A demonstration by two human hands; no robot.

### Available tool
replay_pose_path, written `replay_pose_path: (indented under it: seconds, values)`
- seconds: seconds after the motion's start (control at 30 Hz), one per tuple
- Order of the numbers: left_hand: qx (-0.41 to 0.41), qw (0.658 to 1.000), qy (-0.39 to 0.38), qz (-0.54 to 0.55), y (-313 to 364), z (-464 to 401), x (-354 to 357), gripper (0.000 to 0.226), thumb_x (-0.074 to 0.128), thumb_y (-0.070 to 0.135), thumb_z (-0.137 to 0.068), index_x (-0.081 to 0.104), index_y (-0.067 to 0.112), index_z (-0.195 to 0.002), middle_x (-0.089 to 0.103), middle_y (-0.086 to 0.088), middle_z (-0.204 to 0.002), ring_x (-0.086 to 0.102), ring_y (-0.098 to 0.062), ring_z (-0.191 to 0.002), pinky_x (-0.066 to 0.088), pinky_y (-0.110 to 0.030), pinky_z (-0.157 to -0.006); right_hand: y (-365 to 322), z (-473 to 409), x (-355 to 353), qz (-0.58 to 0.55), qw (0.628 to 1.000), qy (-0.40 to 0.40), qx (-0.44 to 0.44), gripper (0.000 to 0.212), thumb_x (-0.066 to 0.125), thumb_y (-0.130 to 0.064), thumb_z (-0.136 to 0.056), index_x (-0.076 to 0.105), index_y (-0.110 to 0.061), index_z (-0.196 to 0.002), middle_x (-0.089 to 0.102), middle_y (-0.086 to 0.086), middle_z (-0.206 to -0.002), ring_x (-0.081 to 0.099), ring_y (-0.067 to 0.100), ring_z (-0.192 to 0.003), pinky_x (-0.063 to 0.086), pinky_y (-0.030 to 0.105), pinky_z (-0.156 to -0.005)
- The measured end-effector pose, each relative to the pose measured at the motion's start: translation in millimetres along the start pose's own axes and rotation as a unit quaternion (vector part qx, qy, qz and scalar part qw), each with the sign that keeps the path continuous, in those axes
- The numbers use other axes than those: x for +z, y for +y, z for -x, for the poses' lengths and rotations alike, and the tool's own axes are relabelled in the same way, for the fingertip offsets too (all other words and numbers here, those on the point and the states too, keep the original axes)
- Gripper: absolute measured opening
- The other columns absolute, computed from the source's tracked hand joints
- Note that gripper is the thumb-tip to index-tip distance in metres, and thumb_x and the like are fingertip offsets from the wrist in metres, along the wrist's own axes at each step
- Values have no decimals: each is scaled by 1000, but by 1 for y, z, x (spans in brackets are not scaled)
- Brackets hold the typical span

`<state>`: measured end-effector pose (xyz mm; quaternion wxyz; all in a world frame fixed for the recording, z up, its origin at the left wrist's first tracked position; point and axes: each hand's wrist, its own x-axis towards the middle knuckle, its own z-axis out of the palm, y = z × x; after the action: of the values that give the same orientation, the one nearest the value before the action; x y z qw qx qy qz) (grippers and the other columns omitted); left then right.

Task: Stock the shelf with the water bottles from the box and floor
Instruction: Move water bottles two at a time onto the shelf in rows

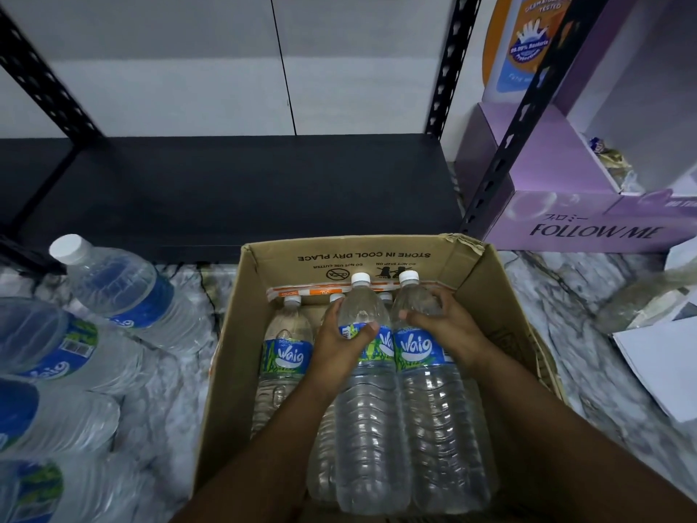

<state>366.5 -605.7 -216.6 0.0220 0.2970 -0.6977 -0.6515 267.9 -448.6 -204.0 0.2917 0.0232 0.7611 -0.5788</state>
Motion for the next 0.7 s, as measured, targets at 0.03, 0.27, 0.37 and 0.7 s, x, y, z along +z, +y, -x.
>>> replay_pose_path:
  seconds: [0.03,0.27,0.37,0.7]
  values:
    - [4,1000,0,4,1,2,-1,66,73,29,-84,39,31,-140,49,6,-132,49,-13,-119,43,-28,-92,-1,-1,-1,-6,1000,-6,-1,84,87,-44,-52,52,-24,-125,64,5,-118,68,26,-99,56,47,-88]
    - [39,999,8,0,9,12,-5,72,75,28,-82,38,28,-144,52,6,-133,51,-11,-119,45,-23,-92,-7,2,-5,-75,996,-49,3,50,81,-15,-73,55,-23,-115,66,10,-107,72,29,-81,59,43,-76]
    - [50,999,16,0,9,13,-8,73,77,29,-80,40,29,-142,55,3,-133,55,-13,-118,49,-29,-95,-10,5,-6,-92,994,-65,-5,49,83,-24,-72,55,-28,-112,64,11,-114,70,32,-89,57,46,-82]
    - [154,987,45,-2,32,30,-17,68,77,44,-66,45,46,-126,57,17,-126,55,-3,-118,47,-36,-102,-28,21,-10,9,992,-57,-108,80,81,-63,-54,60,-26,-121,67,-2,-116,66,20,-105,51,49,-94]
